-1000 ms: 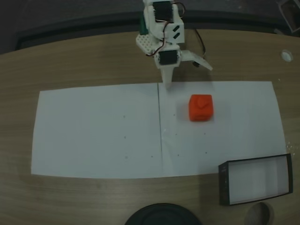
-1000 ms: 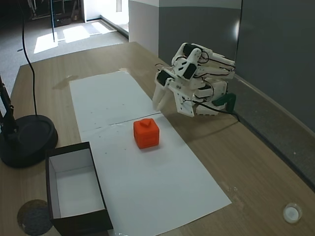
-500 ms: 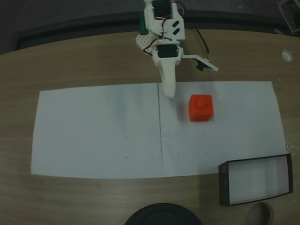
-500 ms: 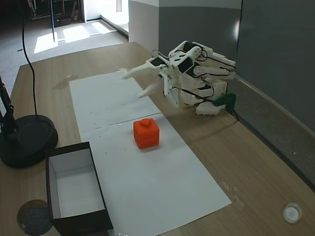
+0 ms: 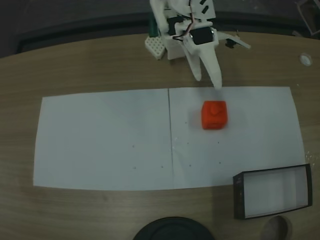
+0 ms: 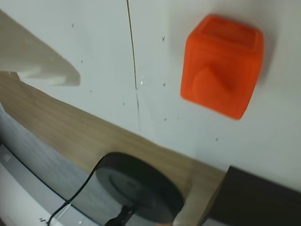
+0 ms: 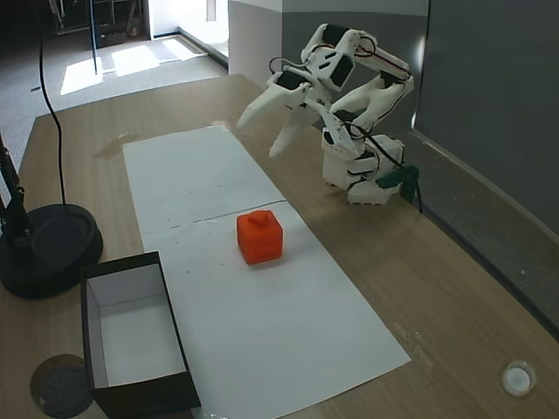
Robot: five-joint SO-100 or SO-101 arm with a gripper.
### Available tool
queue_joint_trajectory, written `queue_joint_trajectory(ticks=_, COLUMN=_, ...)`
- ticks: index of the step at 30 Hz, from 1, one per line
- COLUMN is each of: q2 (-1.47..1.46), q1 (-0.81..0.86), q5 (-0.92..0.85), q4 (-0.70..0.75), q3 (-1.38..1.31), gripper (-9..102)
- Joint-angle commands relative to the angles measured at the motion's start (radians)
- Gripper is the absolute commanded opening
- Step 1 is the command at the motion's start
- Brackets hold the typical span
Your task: Grab a orange square and put it in the box.
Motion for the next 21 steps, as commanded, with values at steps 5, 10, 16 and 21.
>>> queue_joint_trajectory(ticks=5, q2=-0.541, q1=-0.052, q5=0.015, q4=0.109, q3=-0.391, gripper=36)
queue_joint_trajectory(ticks=10, q2=-0.784, q1=-0.052, q5=0.077, q4=0.130, q3=-0.479, gripper=36)
queue_joint_trajectory(ticks=16, q2=-0.922, q1=-0.058, q5=0.126, q4=0.132, q3=-0.468, gripper=36)
queue_joint_trajectory(ticks=21, q2=-0.931, q1=-0.123, q5=0.150, q4=0.129, q3=-0.425, gripper=35)
